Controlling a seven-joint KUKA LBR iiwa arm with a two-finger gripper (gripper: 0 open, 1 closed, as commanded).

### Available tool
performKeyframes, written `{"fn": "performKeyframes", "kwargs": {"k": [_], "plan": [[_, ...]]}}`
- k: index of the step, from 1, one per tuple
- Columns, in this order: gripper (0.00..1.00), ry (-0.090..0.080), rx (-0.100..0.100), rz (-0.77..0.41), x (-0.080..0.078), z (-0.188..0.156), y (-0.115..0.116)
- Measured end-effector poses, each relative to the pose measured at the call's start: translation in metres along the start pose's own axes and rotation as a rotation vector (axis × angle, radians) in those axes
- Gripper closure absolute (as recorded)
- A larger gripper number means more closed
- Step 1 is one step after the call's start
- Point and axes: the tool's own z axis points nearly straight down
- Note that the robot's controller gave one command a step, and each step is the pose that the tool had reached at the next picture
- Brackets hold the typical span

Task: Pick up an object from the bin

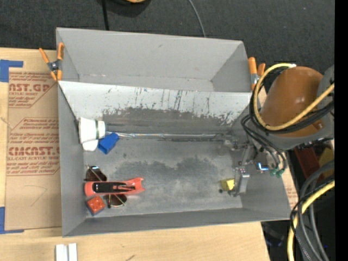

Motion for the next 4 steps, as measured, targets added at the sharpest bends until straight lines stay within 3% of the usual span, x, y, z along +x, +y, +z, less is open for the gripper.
{"fn": "performKeyframes", "kwargs": {"k": [1,2,3,4], "plan": [[0.0,-0.008,0.001,-0.002,-0.002,-0.004,0.0],[0.0,-0.01,0.002,-0.052,-0.004,0.062,-0.042],[0.0,-0.002,-0.002,0.022,0.004,0.076,-0.057],[0.0,-0.01,0.0,0.161,-0.013,0.061,-0.073]]}}
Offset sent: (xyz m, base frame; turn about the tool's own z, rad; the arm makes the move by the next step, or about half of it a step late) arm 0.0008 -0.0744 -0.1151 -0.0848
